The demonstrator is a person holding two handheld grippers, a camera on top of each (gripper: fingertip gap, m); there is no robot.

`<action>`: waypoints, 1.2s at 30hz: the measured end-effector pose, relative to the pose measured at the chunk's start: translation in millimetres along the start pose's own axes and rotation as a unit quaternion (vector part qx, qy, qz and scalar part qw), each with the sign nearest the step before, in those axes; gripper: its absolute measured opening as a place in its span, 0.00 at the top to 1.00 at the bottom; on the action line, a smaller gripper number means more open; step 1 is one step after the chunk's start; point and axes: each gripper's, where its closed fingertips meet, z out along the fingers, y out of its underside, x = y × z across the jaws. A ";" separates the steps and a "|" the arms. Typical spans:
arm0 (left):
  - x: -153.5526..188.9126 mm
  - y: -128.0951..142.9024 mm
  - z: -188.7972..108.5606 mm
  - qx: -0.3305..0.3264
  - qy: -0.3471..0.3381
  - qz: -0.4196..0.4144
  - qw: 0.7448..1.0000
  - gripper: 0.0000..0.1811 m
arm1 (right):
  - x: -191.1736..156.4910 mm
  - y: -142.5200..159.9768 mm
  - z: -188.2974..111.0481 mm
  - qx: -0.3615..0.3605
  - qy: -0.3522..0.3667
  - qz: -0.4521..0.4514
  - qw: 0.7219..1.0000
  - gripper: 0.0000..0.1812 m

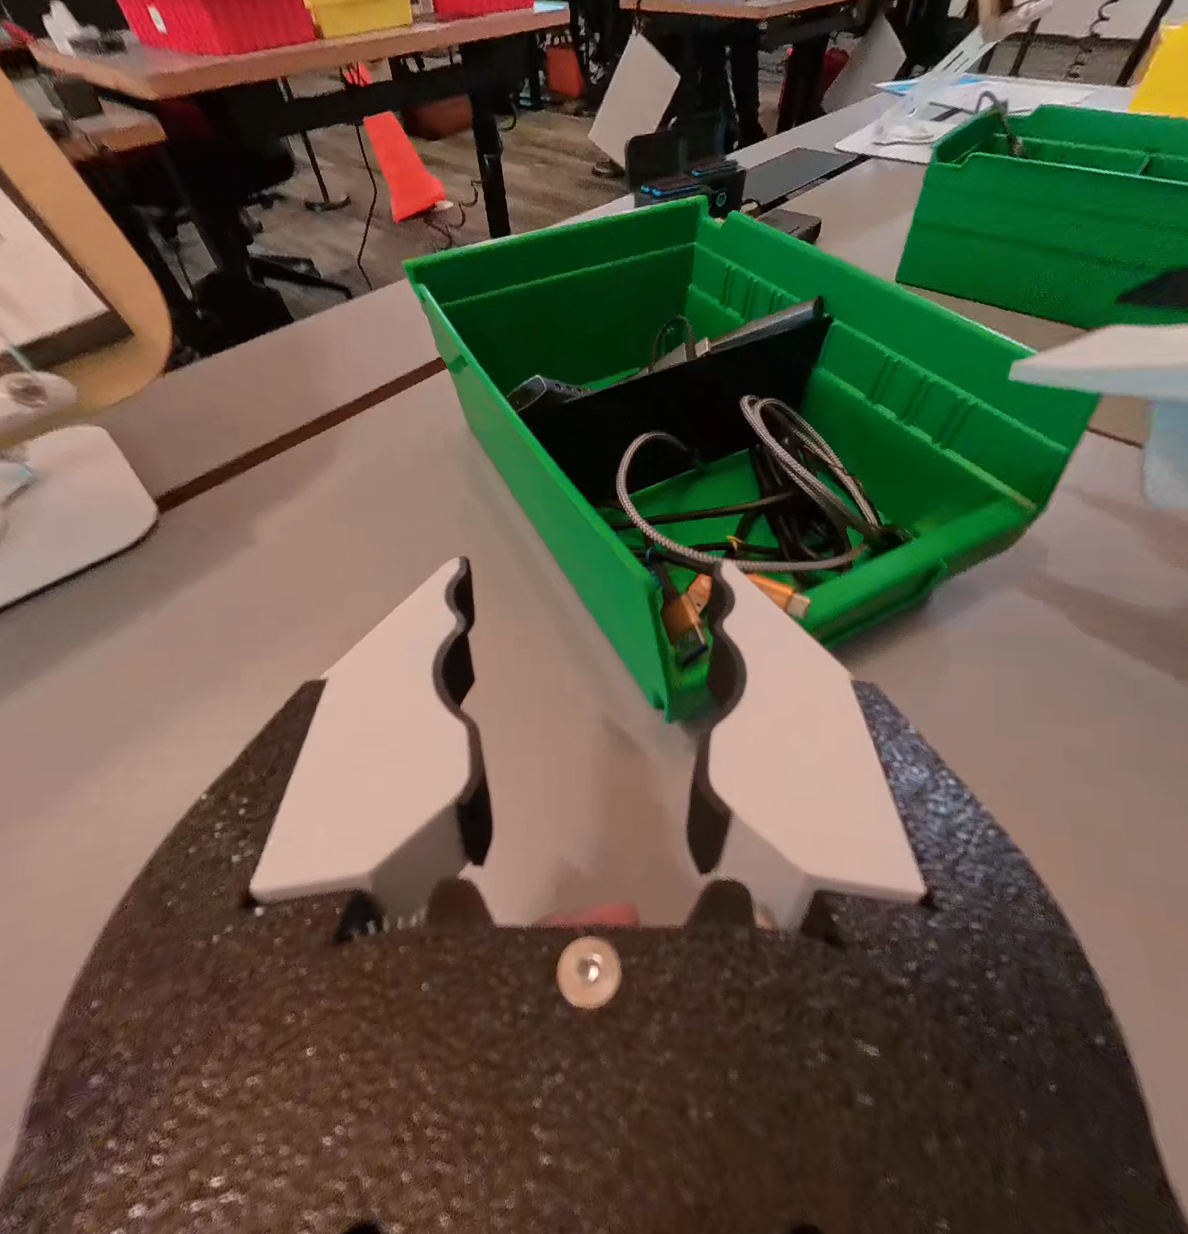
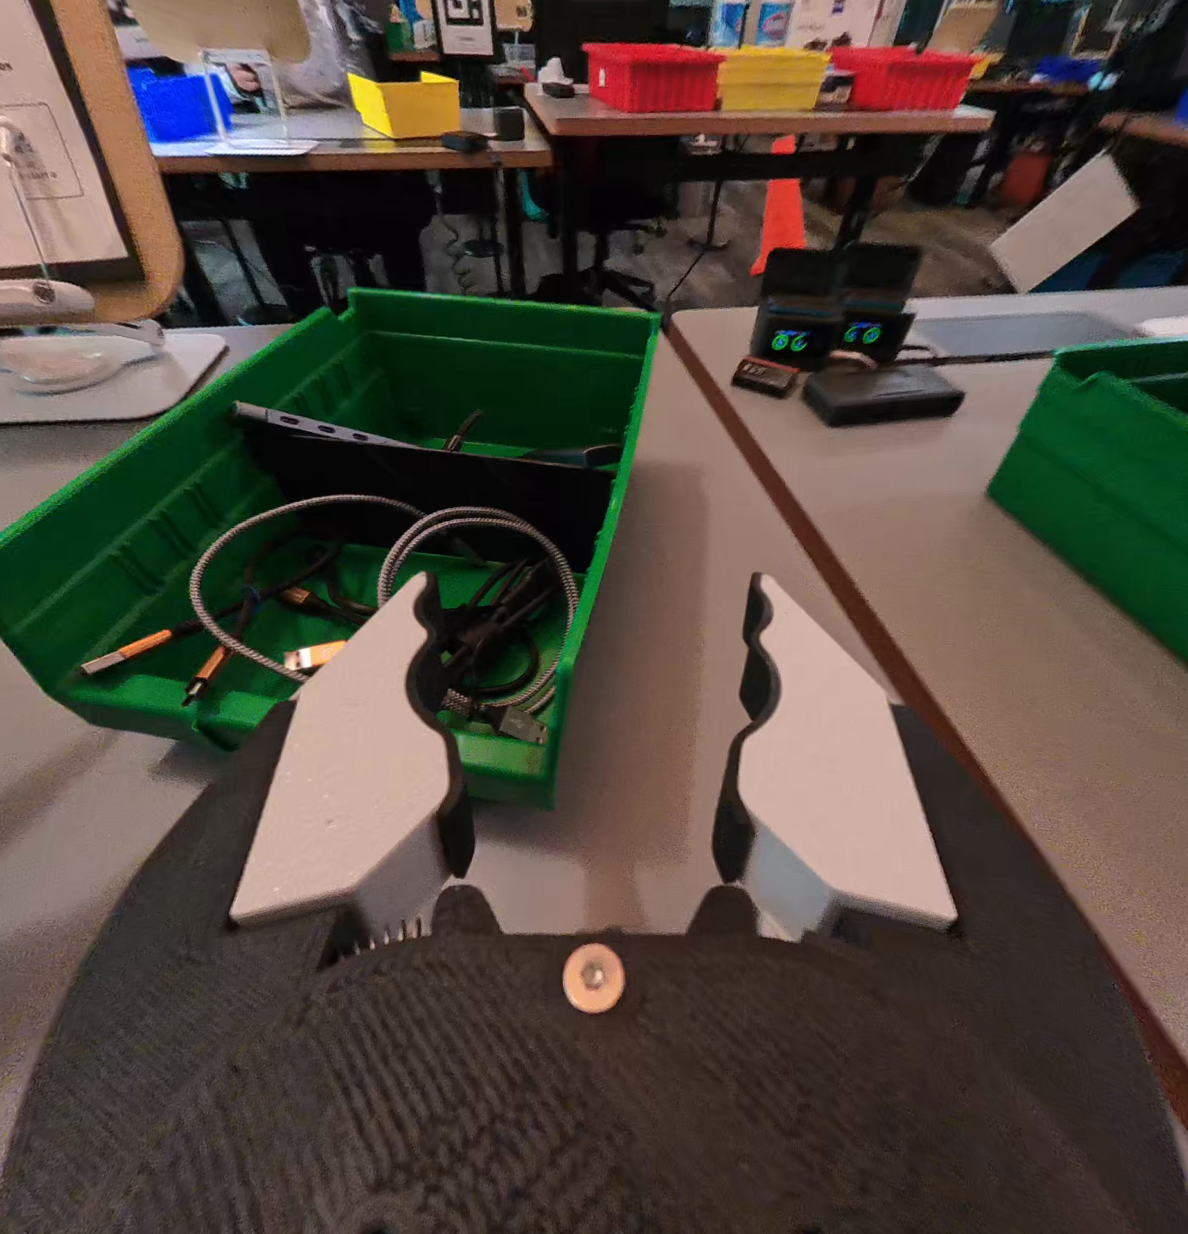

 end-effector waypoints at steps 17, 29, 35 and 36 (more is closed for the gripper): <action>-40.2 45.0 -58.6 0.013 -0.080 0.050 0.995 0.92 | -85.8 32.1 18.0 -0.050 -0.061 -0.035 0.996 0.97; -174.1 120.9 -252.6 0.016 -0.220 -0.025 0.975 0.95 | -330.5 49.0 -42.4 -0.010 -0.171 -0.140 0.975 0.95; -184.4 115.2 -287.5 0.056 -0.168 -0.071 0.982 0.89 | -375.1 54.8 -54.6 -0.040 -0.190 -0.208 0.959 0.79; -184.2 103.0 -297.8 0.073 -0.156 -0.073 0.982 0.89 | -378.6 55.5 -58.8 -0.063 -0.193 -0.202 0.958 0.78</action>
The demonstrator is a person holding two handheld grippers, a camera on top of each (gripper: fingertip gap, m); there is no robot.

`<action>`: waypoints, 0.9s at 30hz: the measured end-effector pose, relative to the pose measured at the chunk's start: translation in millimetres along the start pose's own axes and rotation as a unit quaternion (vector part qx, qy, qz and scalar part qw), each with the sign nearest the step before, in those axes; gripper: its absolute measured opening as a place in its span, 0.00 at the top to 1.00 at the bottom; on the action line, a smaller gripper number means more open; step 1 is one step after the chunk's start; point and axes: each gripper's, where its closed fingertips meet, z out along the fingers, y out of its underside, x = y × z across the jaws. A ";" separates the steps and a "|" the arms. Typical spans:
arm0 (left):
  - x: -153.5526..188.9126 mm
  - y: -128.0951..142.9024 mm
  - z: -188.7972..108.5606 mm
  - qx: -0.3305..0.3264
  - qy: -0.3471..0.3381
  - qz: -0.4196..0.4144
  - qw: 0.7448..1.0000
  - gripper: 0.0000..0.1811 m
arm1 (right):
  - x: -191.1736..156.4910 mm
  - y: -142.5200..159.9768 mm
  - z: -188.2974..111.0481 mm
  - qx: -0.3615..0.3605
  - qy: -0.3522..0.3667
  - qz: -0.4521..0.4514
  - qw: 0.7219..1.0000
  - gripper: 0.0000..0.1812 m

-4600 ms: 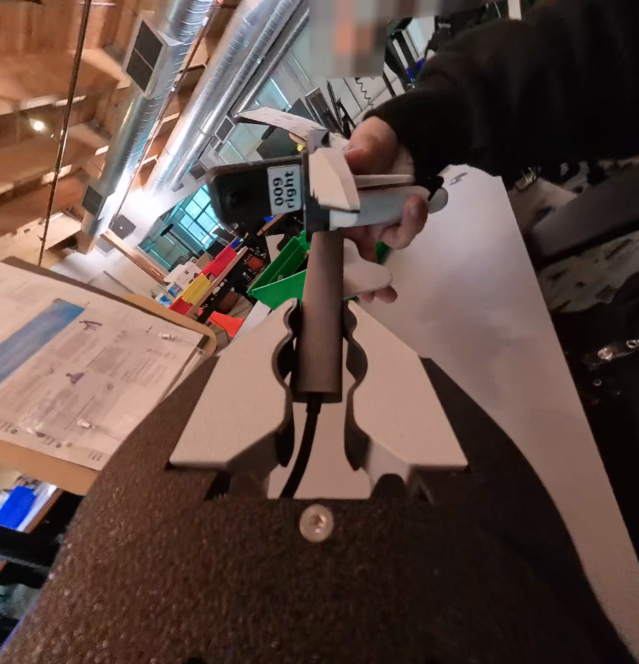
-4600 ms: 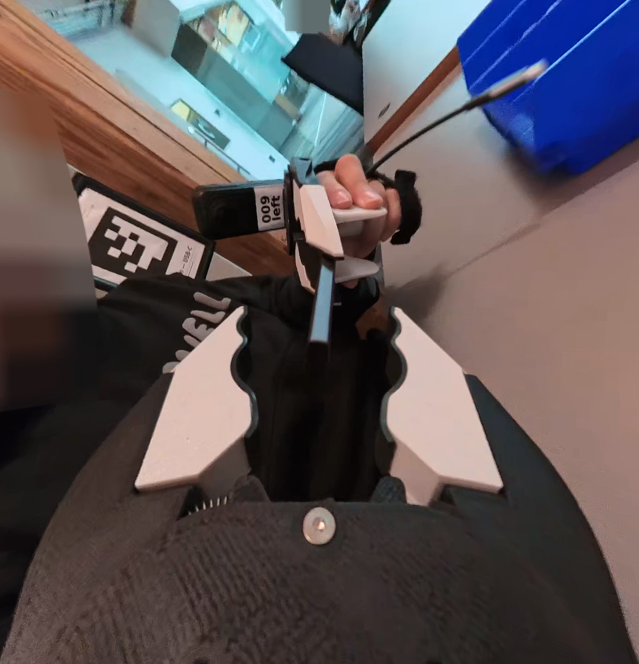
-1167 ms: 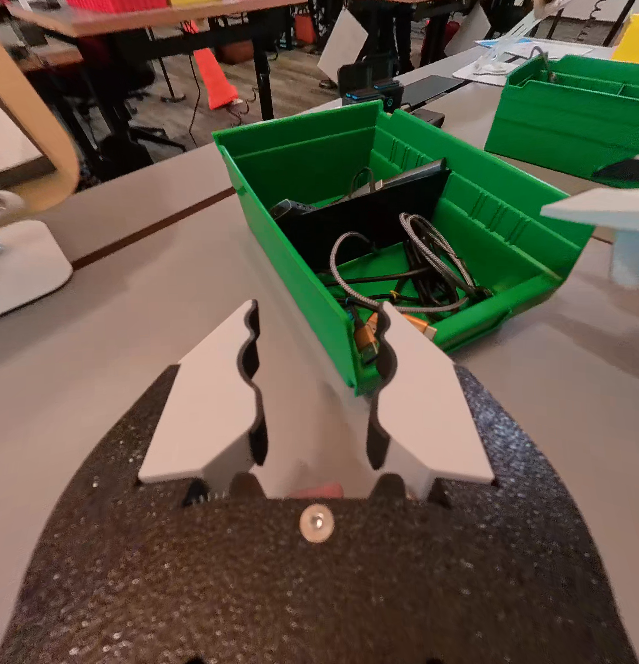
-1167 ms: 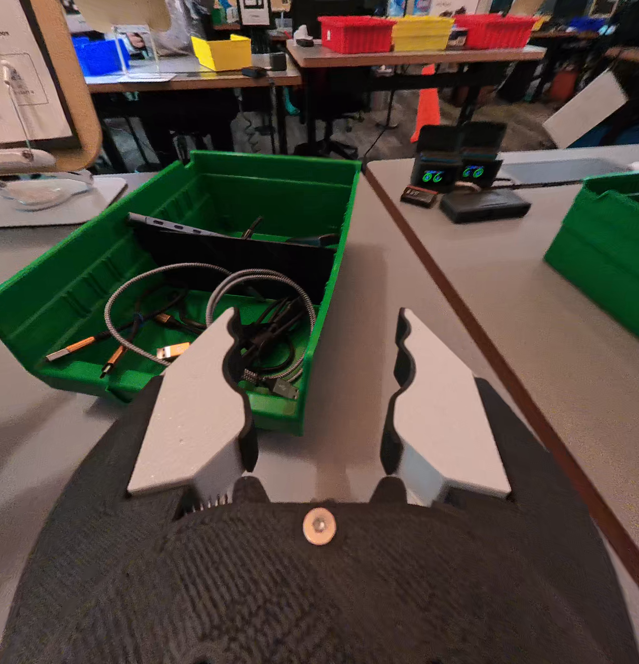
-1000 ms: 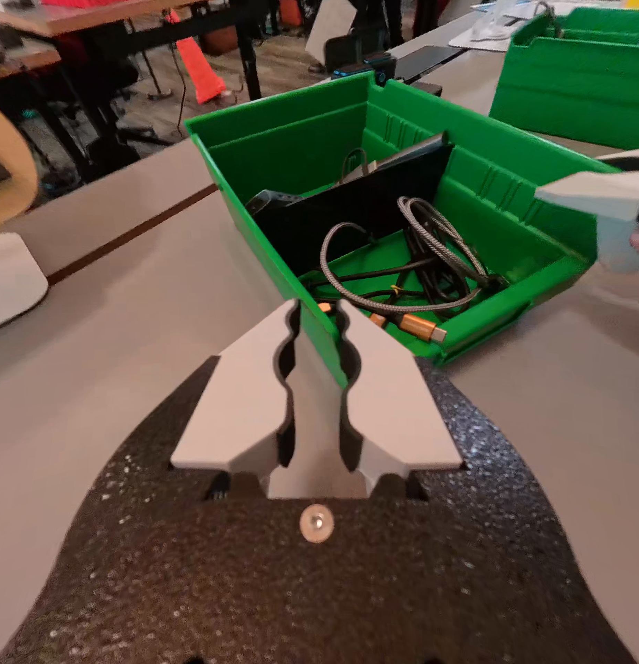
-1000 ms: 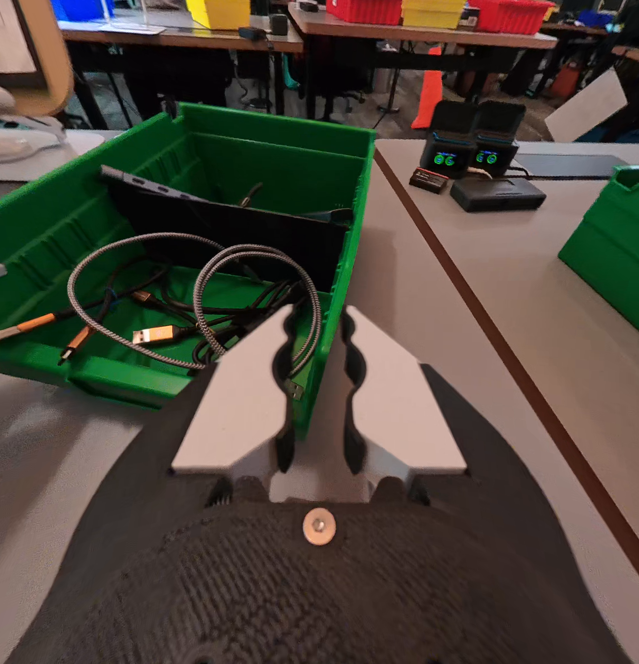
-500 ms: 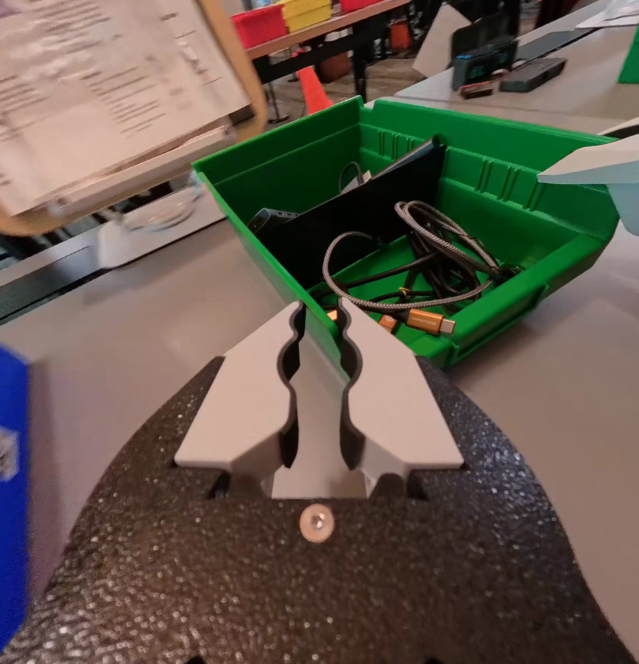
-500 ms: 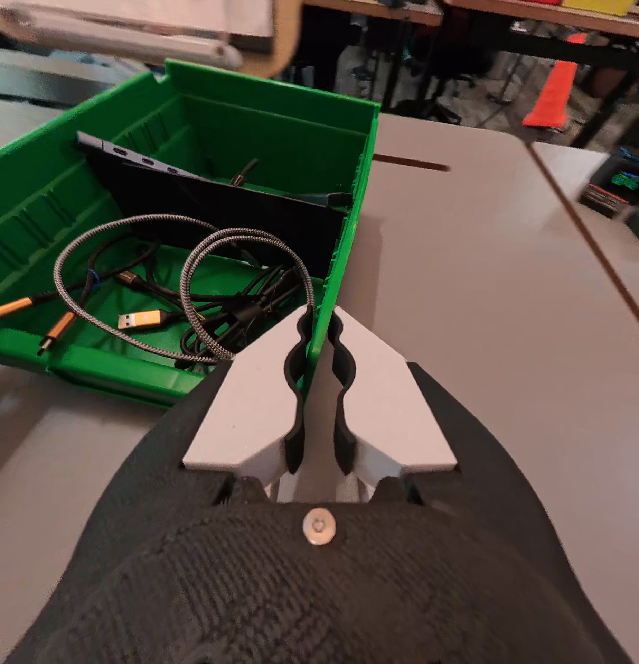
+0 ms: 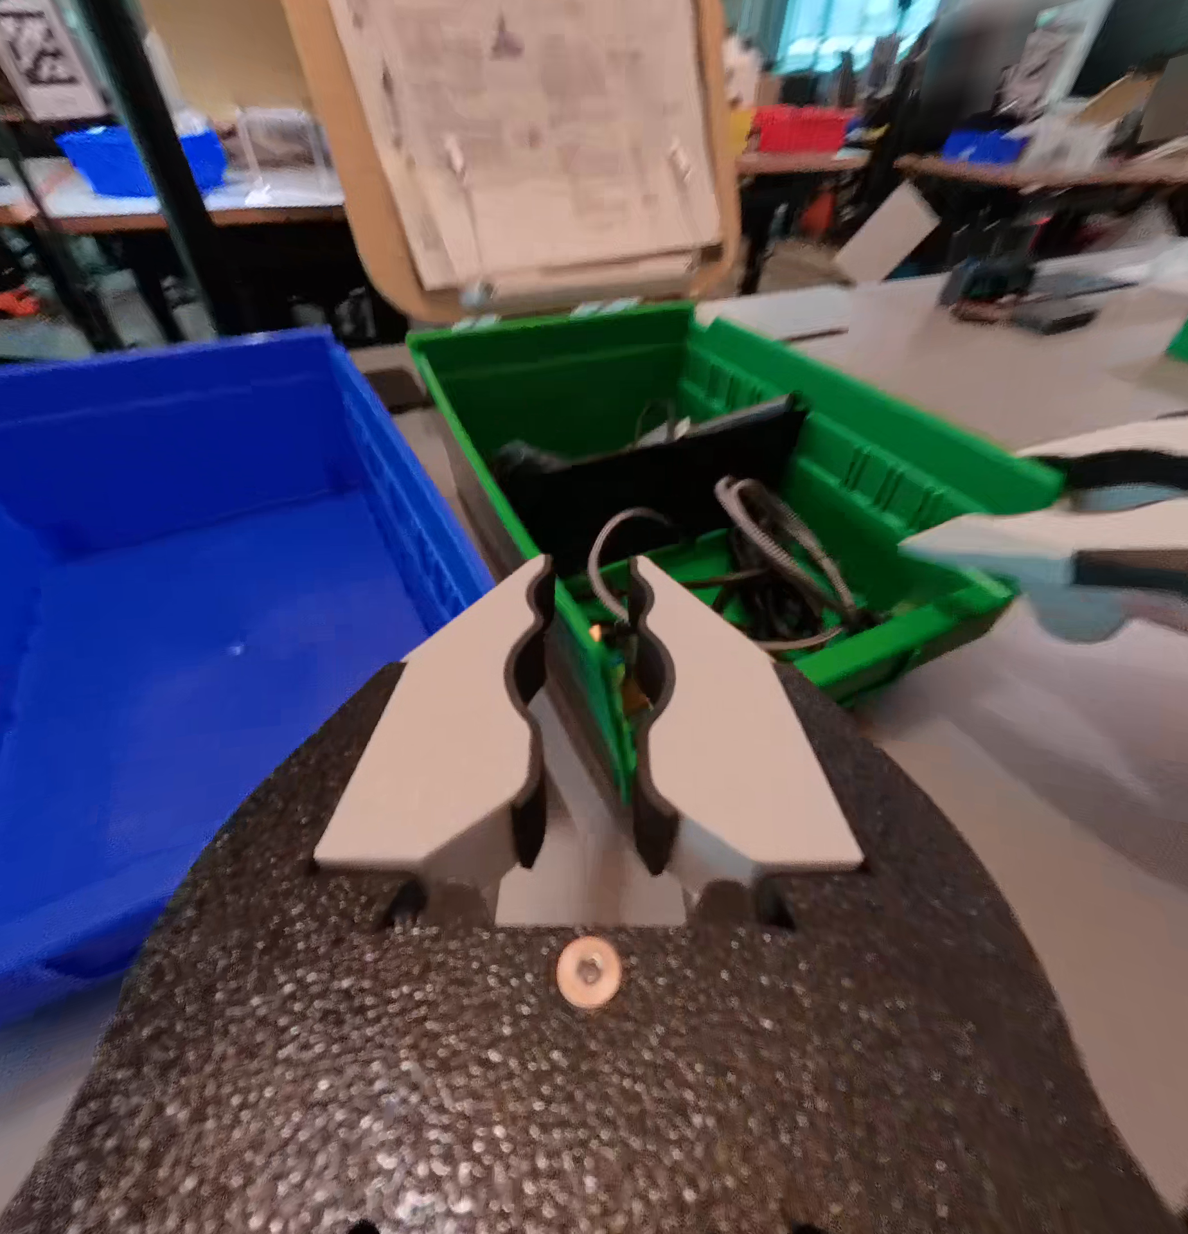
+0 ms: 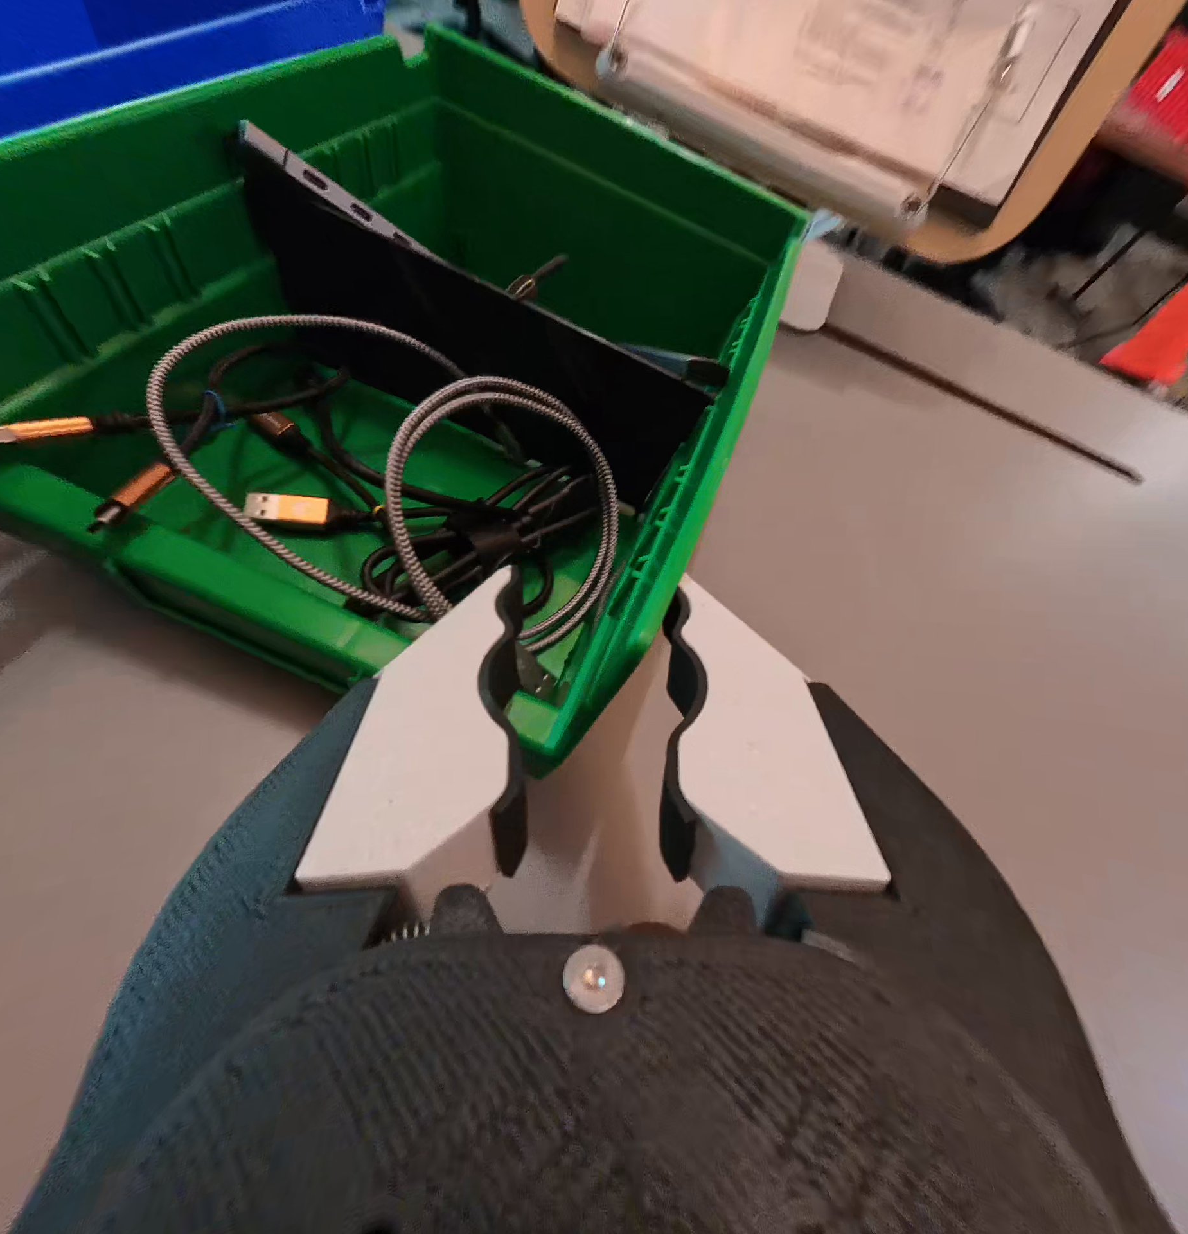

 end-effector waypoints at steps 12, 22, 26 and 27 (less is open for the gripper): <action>-135.8 -32.2 -91.3 0.083 -0.097 -0.097 0.987 0.85 | 38.9 28.5 -3.8 -0.071 0.016 -0.032 0.997 0.52; -217.6 31.2 -99.6 0.005 -0.257 -0.064 0.964 0.63 | -103.4 -94.1 -44.8 0.134 -0.124 -0.005 0.983 0.56; -223.6 49.5 -77.1 0.014 -0.232 -0.094 0.968 0.69 | -182.9 -101.0 -20.6 0.153 -0.125 -0.026 0.980 0.56; -226.8 52.5 -76.2 0.005 -0.235 -0.097 0.967 0.83 | -193.6 -102.6 -16.9 0.159 -0.122 -0.029 0.979 0.58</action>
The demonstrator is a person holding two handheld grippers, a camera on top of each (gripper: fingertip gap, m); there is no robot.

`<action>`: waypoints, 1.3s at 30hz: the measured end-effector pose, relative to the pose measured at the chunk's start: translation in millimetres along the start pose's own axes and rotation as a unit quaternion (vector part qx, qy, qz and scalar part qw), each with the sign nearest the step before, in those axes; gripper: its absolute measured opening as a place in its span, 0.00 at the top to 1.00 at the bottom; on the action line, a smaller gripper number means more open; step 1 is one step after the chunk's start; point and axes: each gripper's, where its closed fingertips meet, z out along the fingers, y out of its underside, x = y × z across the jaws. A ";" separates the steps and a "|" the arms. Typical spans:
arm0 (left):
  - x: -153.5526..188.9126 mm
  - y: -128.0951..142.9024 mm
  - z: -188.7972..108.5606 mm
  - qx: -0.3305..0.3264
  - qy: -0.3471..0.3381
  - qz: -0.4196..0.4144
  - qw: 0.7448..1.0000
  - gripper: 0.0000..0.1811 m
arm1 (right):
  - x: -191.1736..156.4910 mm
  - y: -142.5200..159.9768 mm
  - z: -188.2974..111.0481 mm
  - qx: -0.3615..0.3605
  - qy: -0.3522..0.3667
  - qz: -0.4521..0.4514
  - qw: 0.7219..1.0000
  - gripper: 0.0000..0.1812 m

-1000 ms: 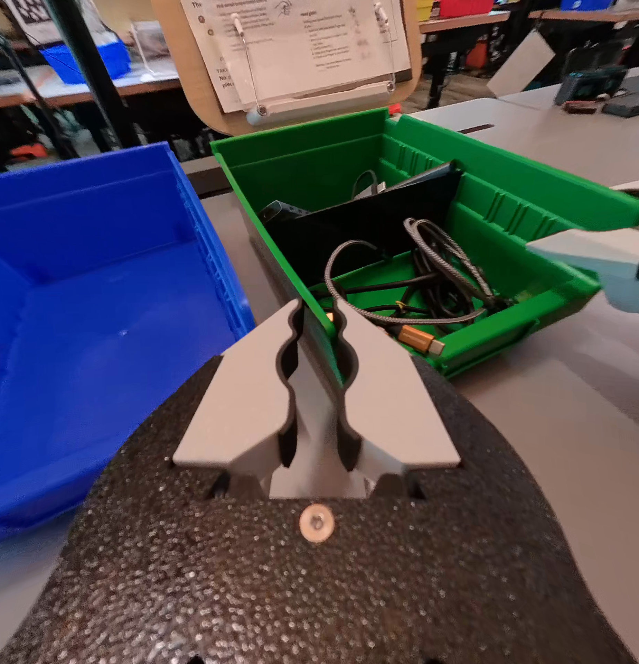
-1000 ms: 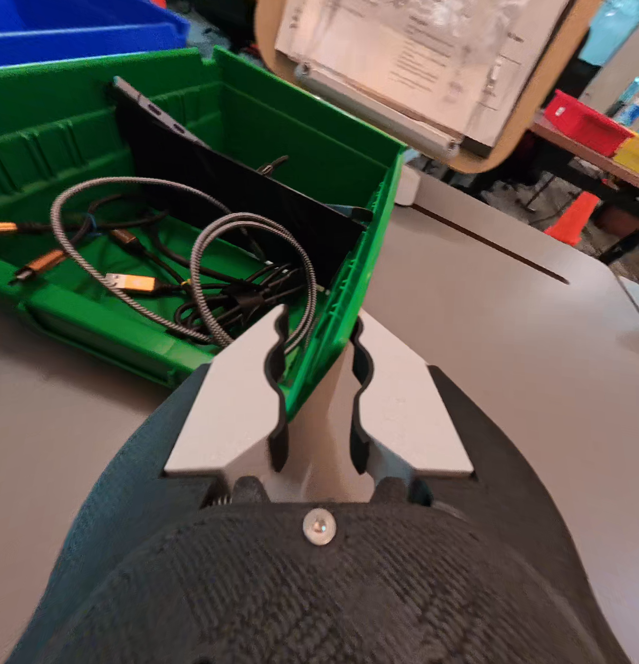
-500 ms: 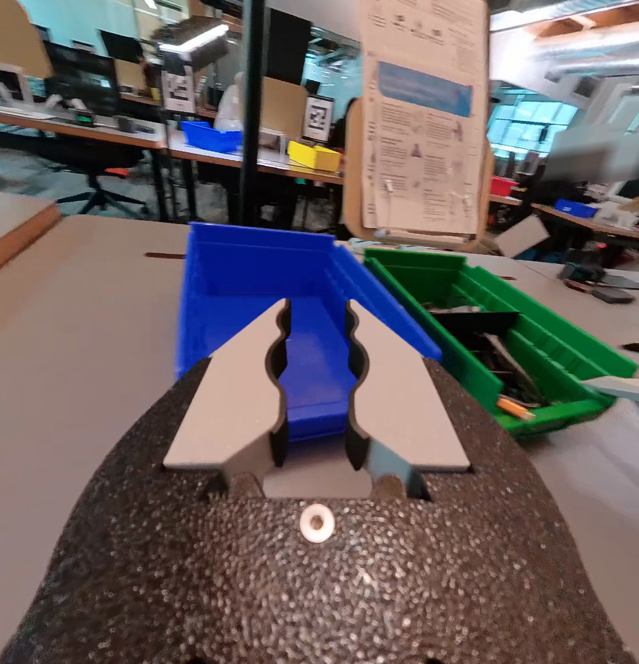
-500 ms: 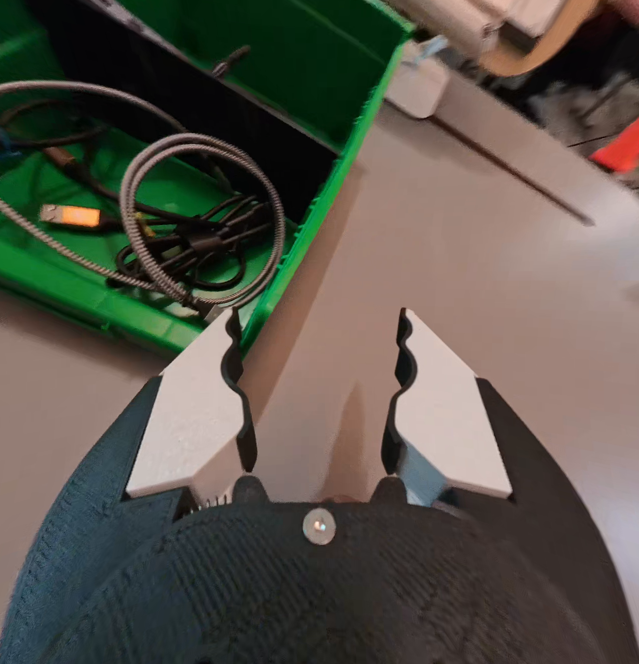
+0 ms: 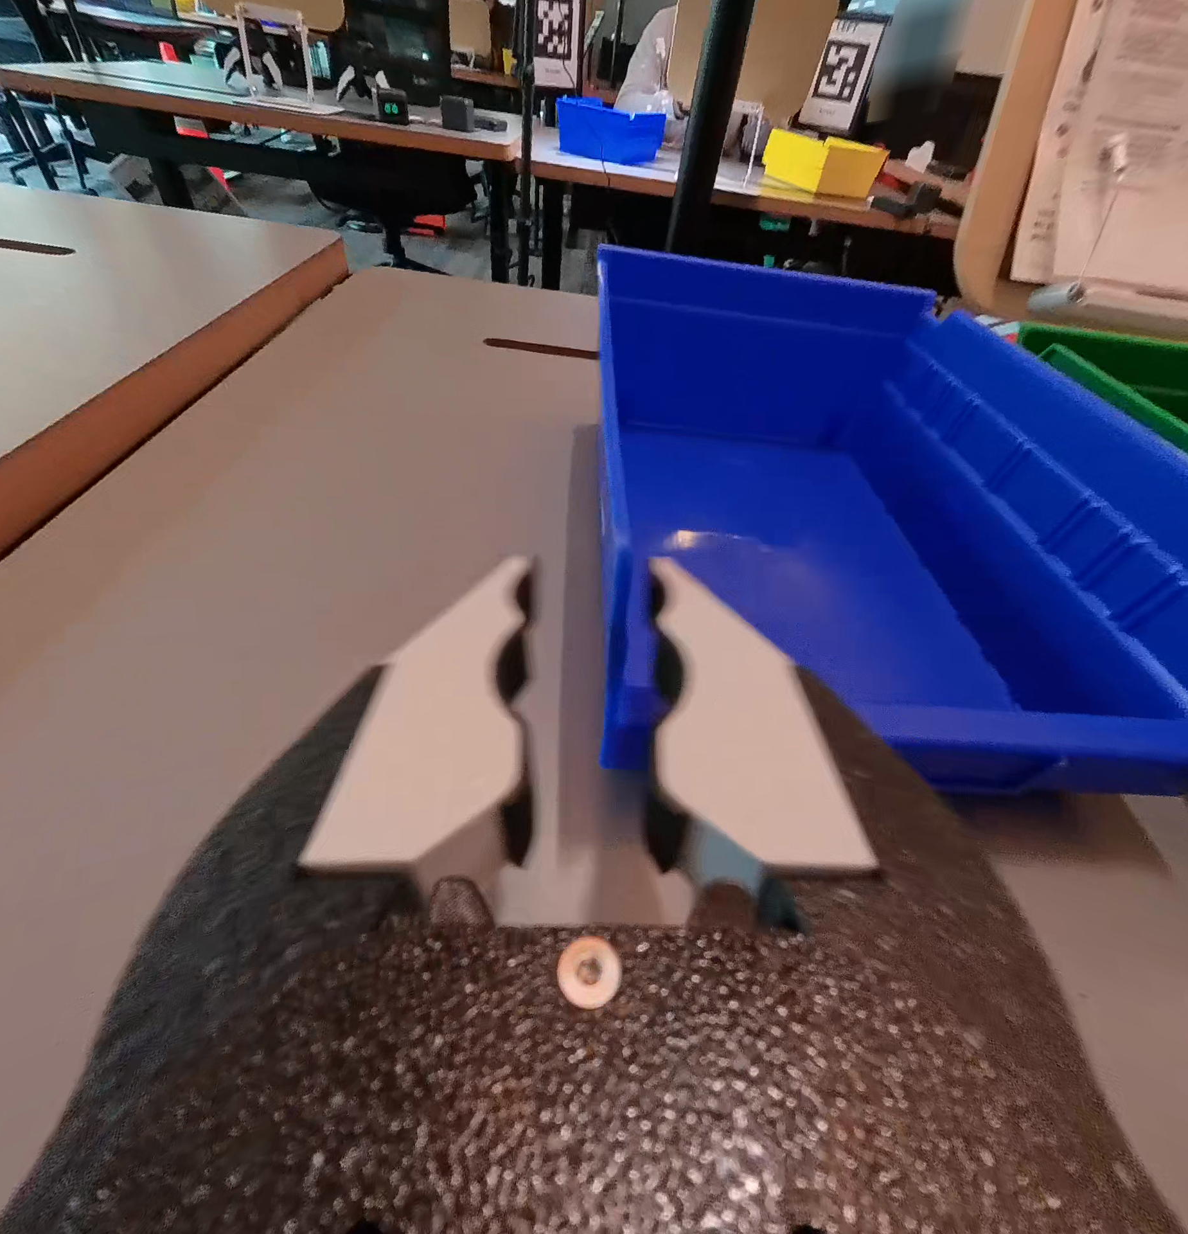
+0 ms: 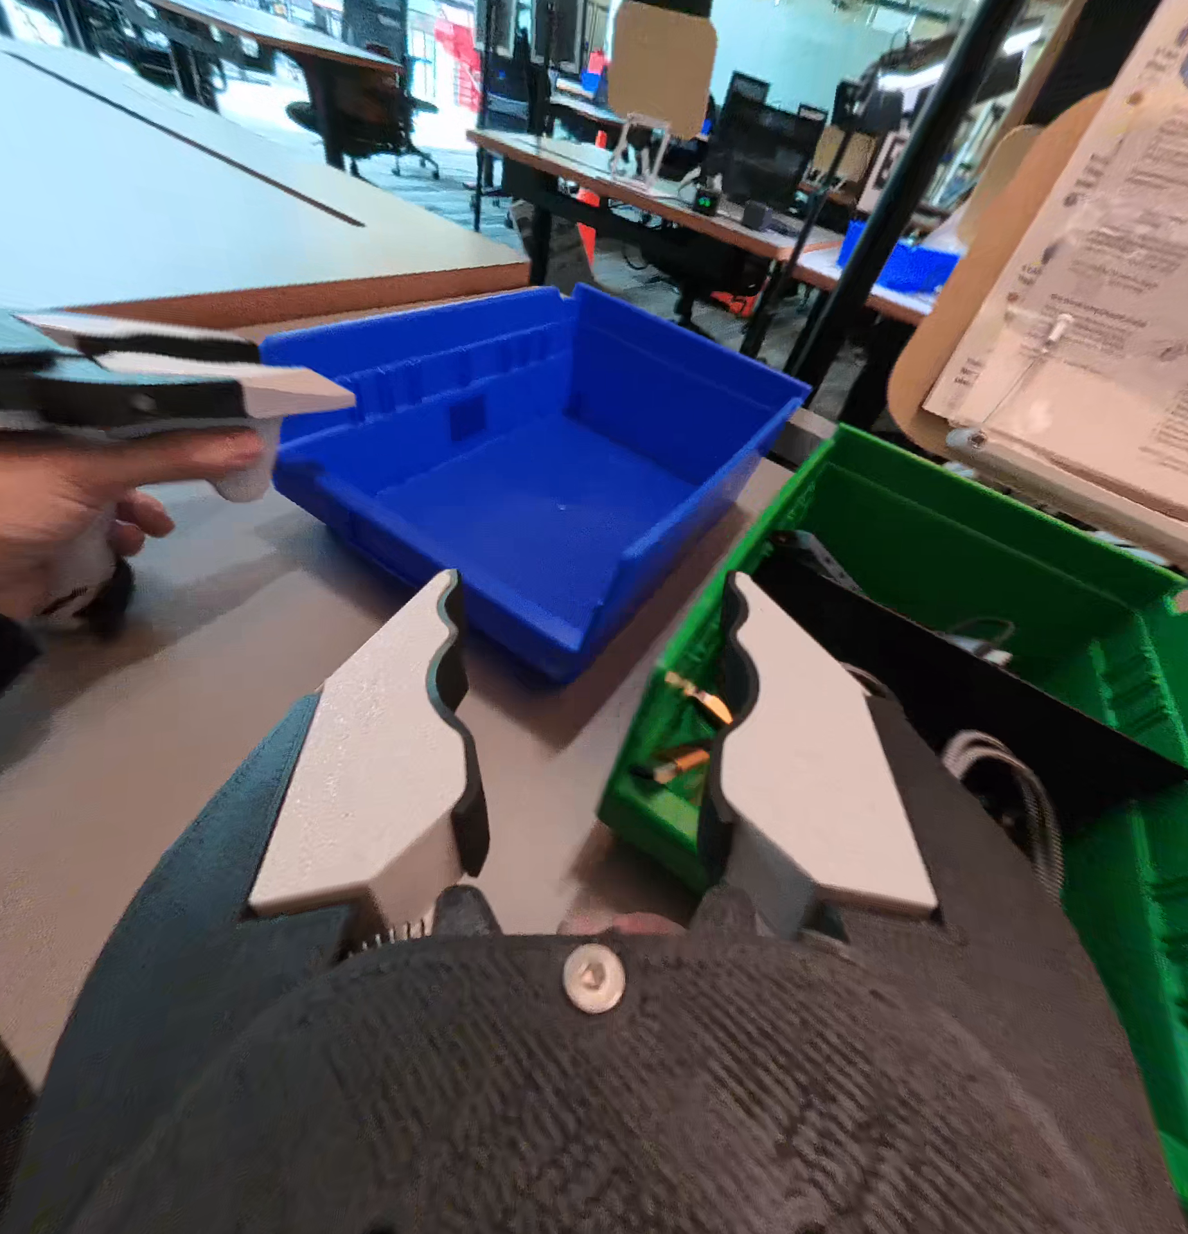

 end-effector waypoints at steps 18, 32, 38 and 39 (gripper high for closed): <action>-68.6 6.5 -65.2 -0.076 -0.003 -0.021 0.997 1.00 | -85.8 14.2 66.4 -0.015 -0.056 0.092 0.994 0.78; 46.9 -141.9 -114.3 0.254 -0.059 0.083 0.962 0.98 | 17.3 -61.9 51.2 0.102 -0.020 0.158 0.982 0.93; 198.3 -147.2 -130.6 0.305 0.052 0.150 0.939 0.94 | 151.4 -84.6 -37.5 0.224 0.087 0.125 0.963 0.98; 220.8 -139.6 -128.3 0.294 0.082 0.151 0.940 0.93 | 173.2 -79.9 -51.2 0.228 0.091 0.142 0.959 0.98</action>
